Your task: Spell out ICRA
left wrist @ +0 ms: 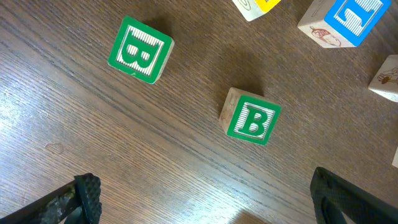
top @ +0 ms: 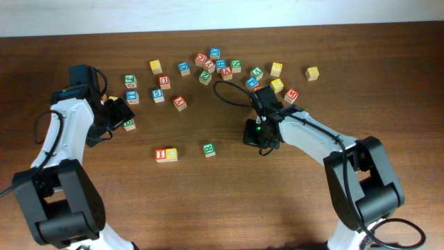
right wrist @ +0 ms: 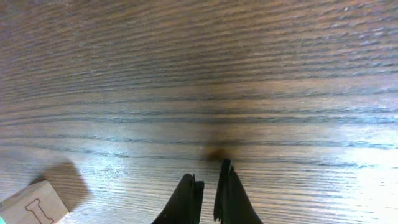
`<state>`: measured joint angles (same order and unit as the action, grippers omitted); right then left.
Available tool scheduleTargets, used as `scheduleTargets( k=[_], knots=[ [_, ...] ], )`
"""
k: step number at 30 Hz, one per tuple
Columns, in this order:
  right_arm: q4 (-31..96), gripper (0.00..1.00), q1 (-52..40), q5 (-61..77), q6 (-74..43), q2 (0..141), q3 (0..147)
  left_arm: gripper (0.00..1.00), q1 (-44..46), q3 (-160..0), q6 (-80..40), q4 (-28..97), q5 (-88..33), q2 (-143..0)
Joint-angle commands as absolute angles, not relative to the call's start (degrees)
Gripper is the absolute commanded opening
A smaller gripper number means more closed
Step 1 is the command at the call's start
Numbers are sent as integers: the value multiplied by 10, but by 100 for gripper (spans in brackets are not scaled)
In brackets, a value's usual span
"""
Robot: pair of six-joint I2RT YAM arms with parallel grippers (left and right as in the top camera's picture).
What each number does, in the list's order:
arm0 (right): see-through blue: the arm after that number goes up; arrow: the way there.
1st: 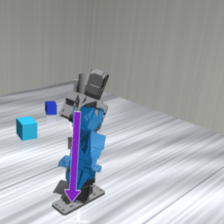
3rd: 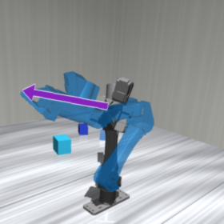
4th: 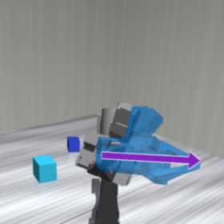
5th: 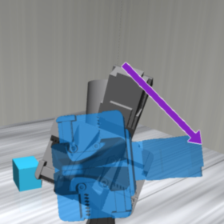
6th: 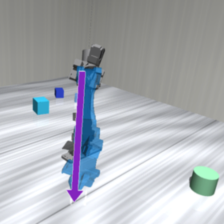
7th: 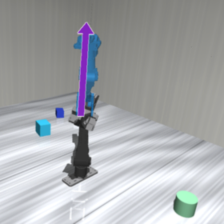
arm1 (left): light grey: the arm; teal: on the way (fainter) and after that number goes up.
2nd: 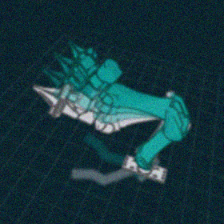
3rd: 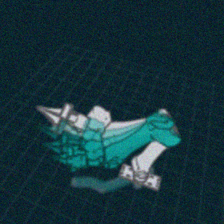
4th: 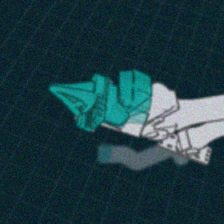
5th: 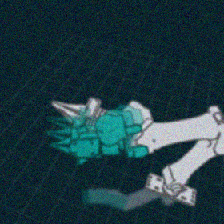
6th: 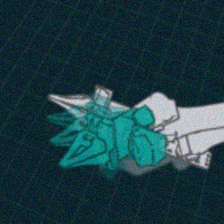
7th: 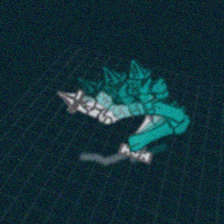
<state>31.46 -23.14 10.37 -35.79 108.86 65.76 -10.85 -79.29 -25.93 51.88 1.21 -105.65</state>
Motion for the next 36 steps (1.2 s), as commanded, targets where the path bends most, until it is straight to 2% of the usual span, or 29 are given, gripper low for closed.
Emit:
scheduleTargets(
  k=[1,20,25,36],
  knots=[
    [302,4,-257,98,-343,1100,650,99,-110,-798,-256,519,8,-1058],
    [220,4,-339,55,-344,1101,643,99,-110,-798,-256,519,8,-1058],
    [206,4,-366,-6,-346,1111,643,99,-110,-798,-256,519,8,-1058],
    [197,4,-375,-4,-346,1120,643,99,-110,-798,-256,519,8,-1058]
  ],
)
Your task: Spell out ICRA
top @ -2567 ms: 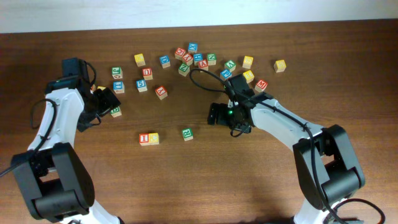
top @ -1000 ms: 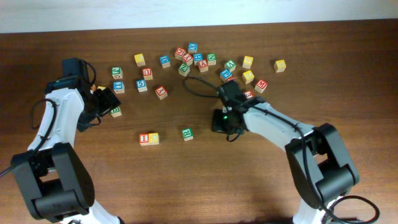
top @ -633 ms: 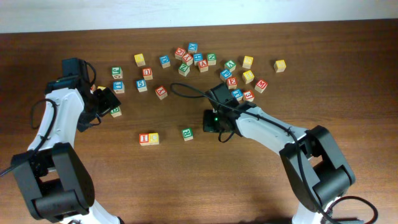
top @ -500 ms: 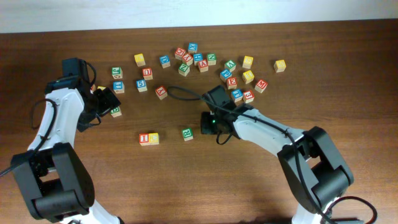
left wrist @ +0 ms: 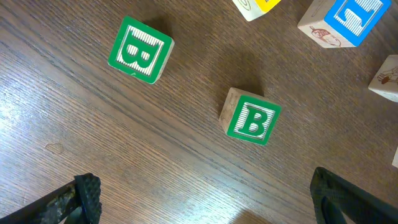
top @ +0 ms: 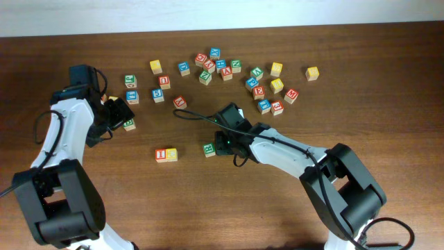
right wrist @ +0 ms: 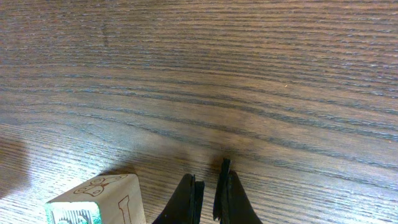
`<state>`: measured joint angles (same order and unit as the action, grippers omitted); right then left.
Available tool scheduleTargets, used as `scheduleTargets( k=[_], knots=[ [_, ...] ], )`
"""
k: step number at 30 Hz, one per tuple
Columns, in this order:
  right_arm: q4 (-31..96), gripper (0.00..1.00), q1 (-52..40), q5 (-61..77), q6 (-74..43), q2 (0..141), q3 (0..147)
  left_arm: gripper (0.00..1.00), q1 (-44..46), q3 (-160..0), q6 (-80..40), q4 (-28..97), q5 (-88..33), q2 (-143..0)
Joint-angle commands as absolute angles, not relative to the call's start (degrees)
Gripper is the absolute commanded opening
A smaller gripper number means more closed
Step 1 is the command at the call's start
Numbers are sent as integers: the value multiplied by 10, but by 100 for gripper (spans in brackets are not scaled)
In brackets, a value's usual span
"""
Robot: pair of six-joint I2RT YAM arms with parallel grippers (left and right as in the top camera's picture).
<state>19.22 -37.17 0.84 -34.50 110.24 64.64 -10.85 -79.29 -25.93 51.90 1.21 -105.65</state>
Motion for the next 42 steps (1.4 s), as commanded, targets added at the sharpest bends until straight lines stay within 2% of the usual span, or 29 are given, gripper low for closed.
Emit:
scheduleTargets(
  k=[1,42],
  knots=[
    [197,4,-375,0,-346,1120,643,99,-110,-798,-256,519,8,-1058],
    [197,9,-375,12,-346,1120,643,99,-110,-798,-256,519,8,-1058]
  ],
)
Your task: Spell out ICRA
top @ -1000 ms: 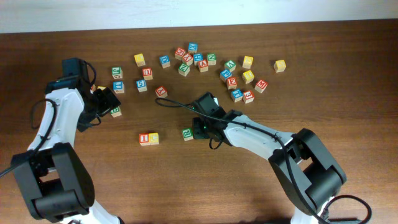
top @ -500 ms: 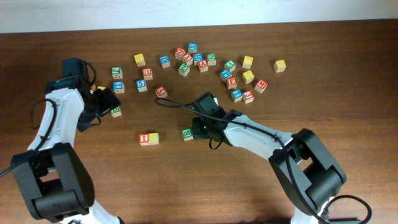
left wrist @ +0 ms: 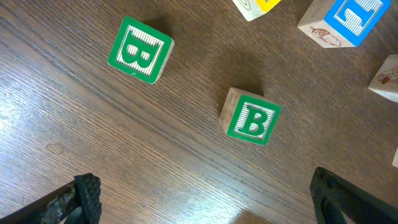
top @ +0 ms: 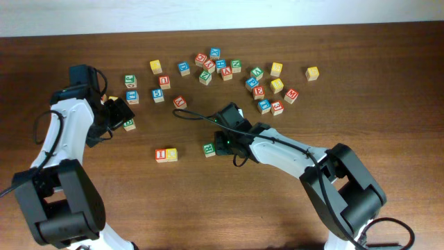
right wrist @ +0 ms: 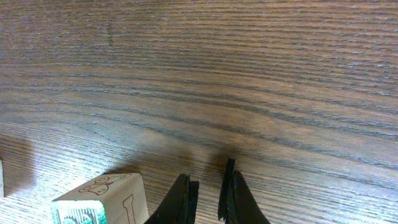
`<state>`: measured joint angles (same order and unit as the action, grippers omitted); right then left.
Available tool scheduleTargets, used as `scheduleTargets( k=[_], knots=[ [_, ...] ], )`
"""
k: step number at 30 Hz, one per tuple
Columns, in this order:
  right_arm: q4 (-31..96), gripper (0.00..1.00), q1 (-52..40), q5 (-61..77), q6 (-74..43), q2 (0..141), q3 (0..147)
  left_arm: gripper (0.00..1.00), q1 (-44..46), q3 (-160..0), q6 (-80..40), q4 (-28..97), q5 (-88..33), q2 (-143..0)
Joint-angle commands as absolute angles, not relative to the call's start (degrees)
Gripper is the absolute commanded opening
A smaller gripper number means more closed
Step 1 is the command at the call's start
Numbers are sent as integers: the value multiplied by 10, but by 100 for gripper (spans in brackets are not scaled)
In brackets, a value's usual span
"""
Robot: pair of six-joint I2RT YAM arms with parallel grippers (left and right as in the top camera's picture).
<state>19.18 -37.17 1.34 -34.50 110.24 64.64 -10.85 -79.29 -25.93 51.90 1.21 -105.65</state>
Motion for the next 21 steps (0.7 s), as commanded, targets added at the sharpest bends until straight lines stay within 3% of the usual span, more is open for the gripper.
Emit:
scheduleTargets(
  k=[1,21],
  knots=[
    [197,9,-375,12,-346,1120,643,99,-110,-798,-256,520,8,-1058],
    [197,11,-375,12,-346,1120,643,99,-110,-798,-256,519,8,-1058]
  ],
)
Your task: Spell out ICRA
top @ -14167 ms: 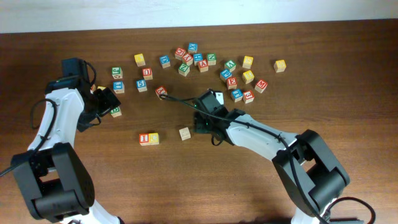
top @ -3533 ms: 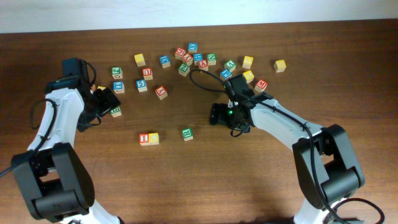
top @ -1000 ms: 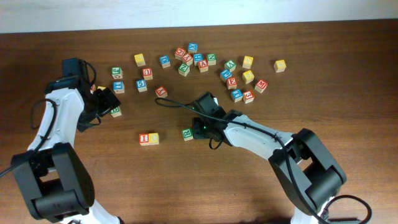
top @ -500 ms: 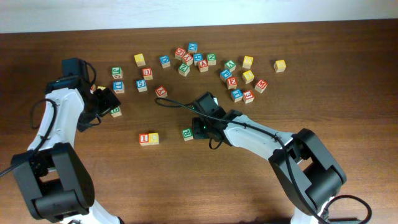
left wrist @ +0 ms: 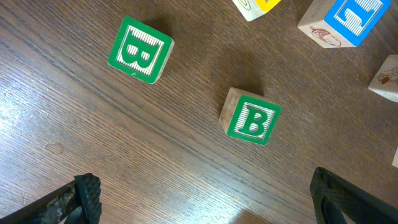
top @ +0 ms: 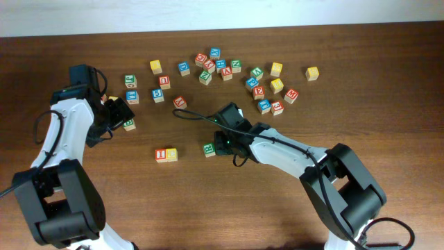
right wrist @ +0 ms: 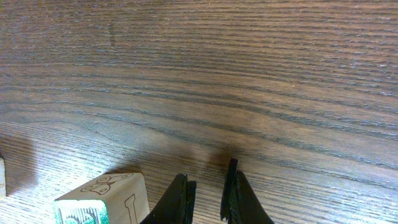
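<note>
A red I block and a yellow block sit side by side at the front of the table. To their right, apart from them, stands a green-faced block; its wooden side shows at the lower left of the right wrist view. My right gripper is low over the table just right of that block, slightly open with only bare wood between the fingers. My left gripper hangs wide open over two green B blocks.
Several loose letter blocks lie scattered along the back of the table, from the left arm across to a yellow one at the far right. A blue block lies at the top right of the left wrist view.
My right gripper's jaws stand a little wider apart. Nothing else has moved; the left arm and all blocks are as before.
My right gripper was first shut over bare table, well to the right of the green-faced block. Then it stood shut right beside that block. After that its jaws showed a small gap, wider now. The left arm stayed open over the B blocks throughout.
</note>
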`<state>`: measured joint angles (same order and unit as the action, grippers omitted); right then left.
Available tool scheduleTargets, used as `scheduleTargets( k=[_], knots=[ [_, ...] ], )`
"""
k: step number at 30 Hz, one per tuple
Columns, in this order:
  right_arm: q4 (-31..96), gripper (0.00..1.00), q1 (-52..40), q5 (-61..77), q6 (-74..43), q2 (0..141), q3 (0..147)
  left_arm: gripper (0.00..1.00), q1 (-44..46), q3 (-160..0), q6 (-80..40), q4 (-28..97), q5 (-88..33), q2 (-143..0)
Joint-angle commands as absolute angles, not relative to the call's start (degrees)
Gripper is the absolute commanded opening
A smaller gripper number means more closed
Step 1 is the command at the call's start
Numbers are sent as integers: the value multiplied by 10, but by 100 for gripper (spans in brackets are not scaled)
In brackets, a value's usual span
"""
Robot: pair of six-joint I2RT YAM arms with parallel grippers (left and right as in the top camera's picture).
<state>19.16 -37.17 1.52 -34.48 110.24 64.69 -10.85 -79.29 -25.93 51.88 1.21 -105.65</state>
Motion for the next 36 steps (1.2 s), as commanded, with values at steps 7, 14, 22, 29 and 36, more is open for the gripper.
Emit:
scheduleTargets(
  k=[7,14,22,29,36],
  knots=[
    [197,11,-375,12,-346,1120,643,99,-110,-798,-256,519,8,-1058],
    [196,11,-375,12,-346,1120,643,99,-110,-798,-256,519,8,-1058],
    [176,12,-375,-18,-345,1120,643,99,-110,-798,-256,519,8,-1058],
    [113,11,-375,-29,-345,1120,643,99,-110,-798,-256,519,8,-1058],
    [62,10,-375,-26,-343,1120,643,99,-110,-798,-256,519,8,-1058]
  ],
)
